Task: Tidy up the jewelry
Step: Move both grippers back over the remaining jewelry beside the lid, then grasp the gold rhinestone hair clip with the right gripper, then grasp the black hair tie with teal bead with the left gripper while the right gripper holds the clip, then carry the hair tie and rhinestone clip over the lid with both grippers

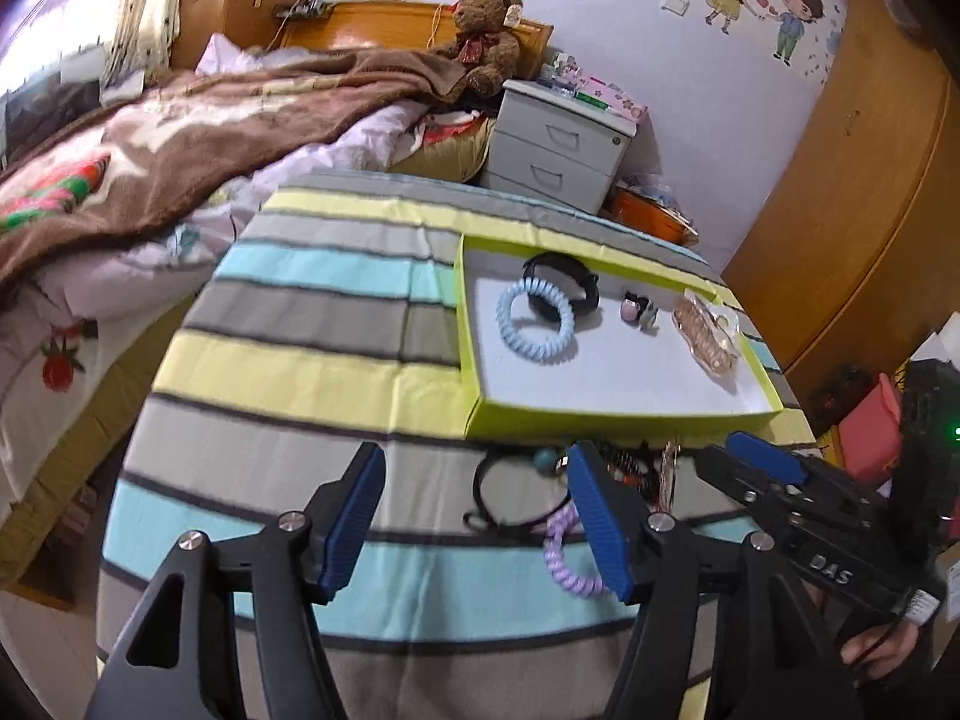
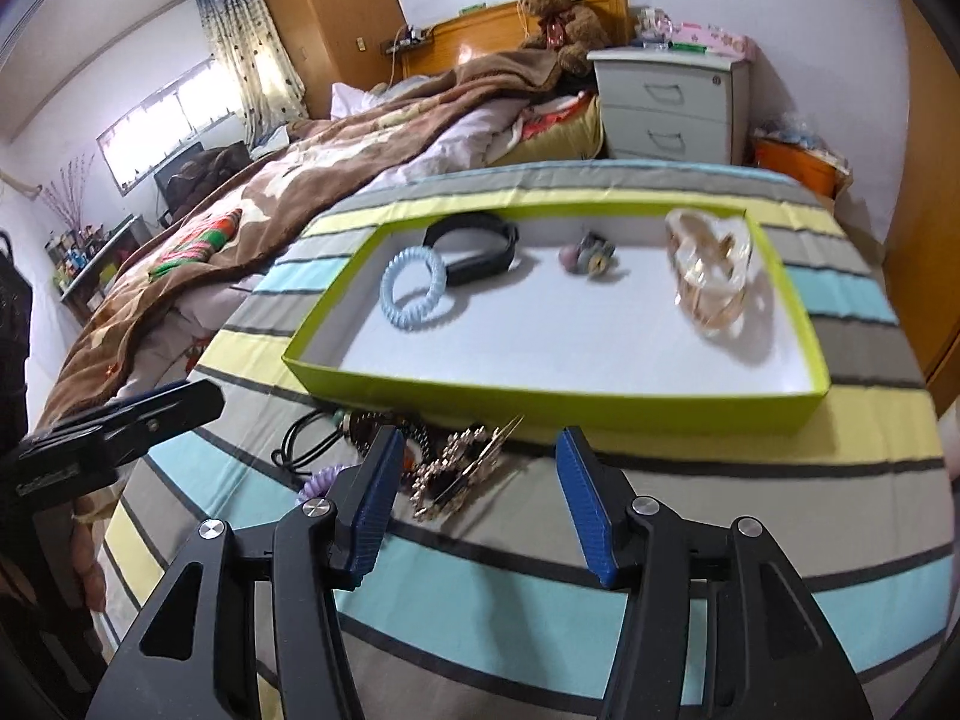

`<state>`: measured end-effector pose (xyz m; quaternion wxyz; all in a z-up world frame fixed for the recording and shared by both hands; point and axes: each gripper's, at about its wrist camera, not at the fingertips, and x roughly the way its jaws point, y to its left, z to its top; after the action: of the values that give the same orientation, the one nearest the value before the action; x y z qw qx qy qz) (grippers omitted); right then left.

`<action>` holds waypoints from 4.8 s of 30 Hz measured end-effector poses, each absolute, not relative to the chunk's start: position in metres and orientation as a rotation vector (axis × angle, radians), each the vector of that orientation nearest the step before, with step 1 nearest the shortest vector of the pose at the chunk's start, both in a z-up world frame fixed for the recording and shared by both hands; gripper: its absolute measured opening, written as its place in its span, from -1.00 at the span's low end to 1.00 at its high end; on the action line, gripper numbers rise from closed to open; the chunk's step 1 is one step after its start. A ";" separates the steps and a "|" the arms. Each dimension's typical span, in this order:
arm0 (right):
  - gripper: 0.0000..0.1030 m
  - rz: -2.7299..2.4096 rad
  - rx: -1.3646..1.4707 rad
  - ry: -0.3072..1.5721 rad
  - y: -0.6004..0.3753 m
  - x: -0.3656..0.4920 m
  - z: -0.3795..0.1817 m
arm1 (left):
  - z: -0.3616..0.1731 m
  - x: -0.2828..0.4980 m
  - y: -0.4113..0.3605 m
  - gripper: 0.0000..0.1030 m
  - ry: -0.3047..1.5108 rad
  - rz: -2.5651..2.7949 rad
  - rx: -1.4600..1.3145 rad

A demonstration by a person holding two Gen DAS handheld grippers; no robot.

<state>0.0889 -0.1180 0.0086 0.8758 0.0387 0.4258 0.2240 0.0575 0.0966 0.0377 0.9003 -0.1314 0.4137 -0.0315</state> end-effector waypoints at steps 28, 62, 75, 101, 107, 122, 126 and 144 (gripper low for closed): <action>-0.37 0.455 0.033 0.906 -0.100 0.090 -0.006 | 0.009 0.043 0.112 0.26 0.930 -0.087 -0.341; -0.37 0.423 0.141 0.809 -0.157 0.067 0.017 | 0.000 0.084 0.060 0.22 0.983 -0.095 -0.108; -0.37 0.421 0.159 0.815 -0.162 0.068 0.014 | -0.002 0.089 0.041 0.22 0.971 -0.118 0.026; -0.37 0.428 0.156 0.815 -0.162 0.068 0.018 | 0.005 0.062 0.072 -0.91 0.951 -0.072 -0.057; -0.37 0.423 0.155 0.818 -0.160 0.068 0.017 | 0.008 0.077 0.070 -0.07 0.922 -0.095 -0.048; -0.37 0.426 0.153 0.826 -0.157 0.070 0.014 | -0.003 0.094 0.052 -0.35 0.937 -0.085 0.041; -0.37 0.426 0.154 0.827 -0.157 0.070 0.014 | -0.002 0.093 0.054 -0.73 0.936 -0.095 0.020; -0.37 0.442 0.129 0.789 -0.152 0.062 0.027 | 0.022 0.072 0.058 -0.73 0.882 -0.104 -0.024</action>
<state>0.0621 -0.1523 0.0271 0.8976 0.0625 0.3807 0.2134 0.0723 0.0575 0.0221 0.9029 -0.0117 0.4267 -0.0502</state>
